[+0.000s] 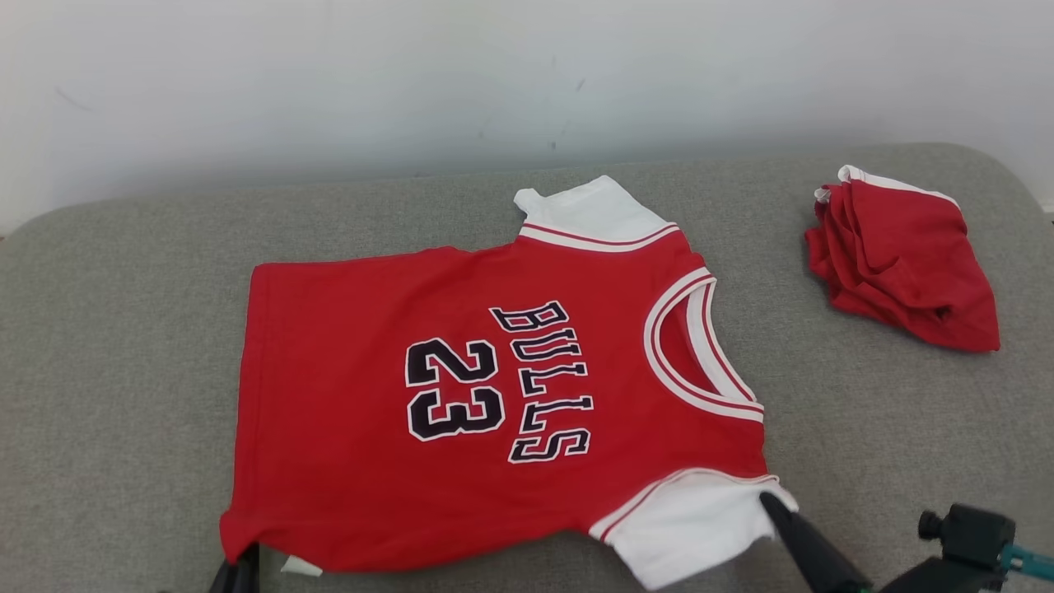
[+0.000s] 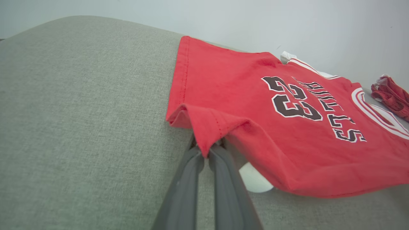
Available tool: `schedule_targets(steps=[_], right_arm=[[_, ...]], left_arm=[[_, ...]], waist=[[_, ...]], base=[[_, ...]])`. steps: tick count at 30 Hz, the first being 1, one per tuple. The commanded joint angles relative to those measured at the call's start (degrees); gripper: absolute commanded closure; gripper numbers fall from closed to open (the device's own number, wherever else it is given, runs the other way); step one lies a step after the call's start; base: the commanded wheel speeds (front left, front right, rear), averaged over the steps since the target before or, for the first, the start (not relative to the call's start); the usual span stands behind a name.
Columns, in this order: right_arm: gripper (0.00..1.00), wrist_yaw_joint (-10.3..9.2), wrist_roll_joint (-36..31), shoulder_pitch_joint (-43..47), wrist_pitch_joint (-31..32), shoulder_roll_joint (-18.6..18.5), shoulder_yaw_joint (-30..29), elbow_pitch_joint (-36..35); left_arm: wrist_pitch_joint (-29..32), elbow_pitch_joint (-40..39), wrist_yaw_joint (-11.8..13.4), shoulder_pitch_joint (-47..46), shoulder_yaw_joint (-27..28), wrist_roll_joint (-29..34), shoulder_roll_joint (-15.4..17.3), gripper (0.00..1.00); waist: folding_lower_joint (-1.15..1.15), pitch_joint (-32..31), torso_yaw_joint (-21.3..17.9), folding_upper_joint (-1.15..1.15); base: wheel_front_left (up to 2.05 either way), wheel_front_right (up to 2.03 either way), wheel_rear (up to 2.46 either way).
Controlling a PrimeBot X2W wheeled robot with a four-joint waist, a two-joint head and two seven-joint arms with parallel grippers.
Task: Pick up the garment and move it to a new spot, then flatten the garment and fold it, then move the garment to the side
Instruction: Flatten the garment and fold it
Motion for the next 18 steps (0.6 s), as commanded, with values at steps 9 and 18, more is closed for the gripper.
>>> schedule_targets(steps=[9,18], right_arm=[[1.0,0.04,-2.1,-9.3,4.4,4.0,-3.8,5.2],[1.0,0.04,-2.4,-22.9,8.6,7.2,-3.2,16.2]], left_arm=[[3.3,1.3,-1.3,-6.1,-0.6,-0.5,2.4,1.0],[7.6,8.0,-3.2,-15.1,-2.1,0.1,6.3,1.0]], waist=[[0.0,0.5,-1.0,0.0],[0.0,2.6,-2.1,0.0]], base=[[0.0,0.0,0.0],[0.0,0.0,0.0]])
